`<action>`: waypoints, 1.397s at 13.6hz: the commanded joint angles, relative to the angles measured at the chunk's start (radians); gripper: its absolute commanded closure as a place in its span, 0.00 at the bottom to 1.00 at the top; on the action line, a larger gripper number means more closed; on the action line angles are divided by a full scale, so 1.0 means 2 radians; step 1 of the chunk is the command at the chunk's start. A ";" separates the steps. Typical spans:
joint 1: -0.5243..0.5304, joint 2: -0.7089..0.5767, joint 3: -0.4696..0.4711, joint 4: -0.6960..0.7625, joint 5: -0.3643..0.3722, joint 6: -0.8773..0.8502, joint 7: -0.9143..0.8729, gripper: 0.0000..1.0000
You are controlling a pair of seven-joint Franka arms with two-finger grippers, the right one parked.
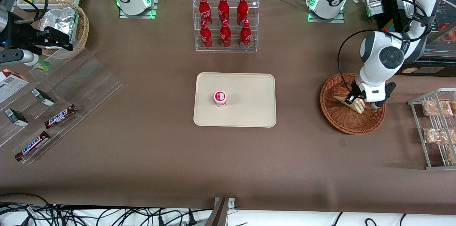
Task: Place sandwich from basket to tray
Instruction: 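Lift the sandwich up out of the basket with the left gripper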
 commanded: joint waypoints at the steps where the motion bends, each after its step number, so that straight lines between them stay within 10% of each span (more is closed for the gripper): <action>1: 0.003 -0.006 -0.003 0.000 0.026 0.000 -0.010 1.00; 19: -0.038 -0.055 -0.020 0.300 -0.088 -0.383 0.216 1.00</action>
